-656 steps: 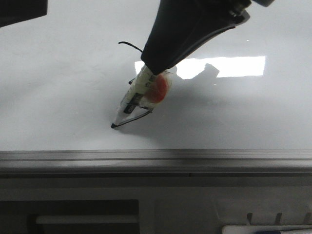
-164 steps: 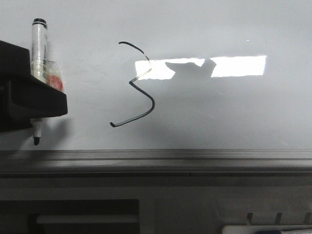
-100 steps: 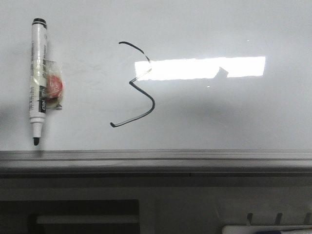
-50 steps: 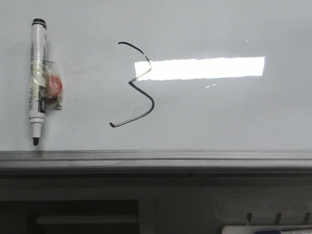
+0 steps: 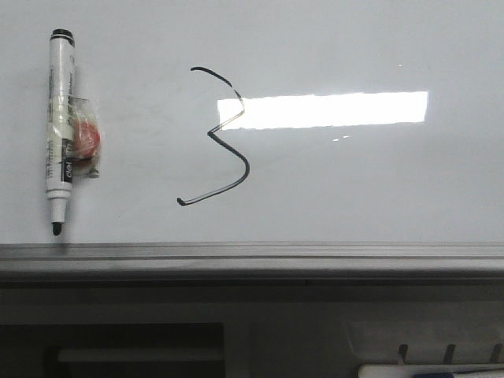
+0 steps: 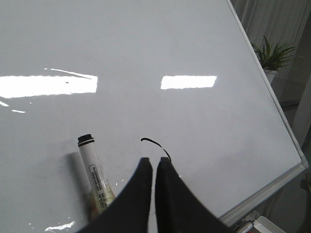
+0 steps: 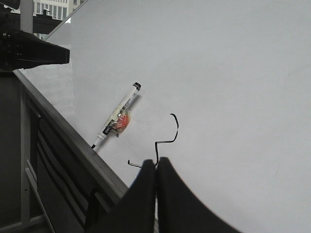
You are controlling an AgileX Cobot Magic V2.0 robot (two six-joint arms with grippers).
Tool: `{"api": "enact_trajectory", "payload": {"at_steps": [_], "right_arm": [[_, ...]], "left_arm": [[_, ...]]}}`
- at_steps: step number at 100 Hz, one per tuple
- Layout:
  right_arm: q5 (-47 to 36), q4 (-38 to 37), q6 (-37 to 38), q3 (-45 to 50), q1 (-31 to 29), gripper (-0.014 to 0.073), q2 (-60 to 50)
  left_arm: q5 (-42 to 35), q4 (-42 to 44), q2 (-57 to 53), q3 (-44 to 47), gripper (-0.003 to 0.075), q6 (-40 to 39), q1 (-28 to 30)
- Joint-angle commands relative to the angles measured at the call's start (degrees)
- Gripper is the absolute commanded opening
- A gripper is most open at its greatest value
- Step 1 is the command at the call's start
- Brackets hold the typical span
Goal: Write number 3 on whiteboard
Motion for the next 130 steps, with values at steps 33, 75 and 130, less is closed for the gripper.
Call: {"api": "enact_trajectory", "payload": {"at_steps": [33, 75, 130], "right_arm": [[-4.3, -0.4, -0.3, -1.3, -0.3, -0.0041, 0.4], [-4.3, -0.4, -0.3, -1.3, -0.3, -0.0041, 0.4], [-4.3, -0.4, -0.3, -1.3, -0.3, -0.0041, 0.4]], "left_arm": [[-2.8, 0.8, 0.2, -1.7, -0.0020, -0.1, 0.0], [-6.8, 5.9, 0.2, -1.2, -0.0021, -0.3, 2.8], [0.0, 37.5, -7.1, -1.2, -0.0020, -22.2, 38.8]]}}
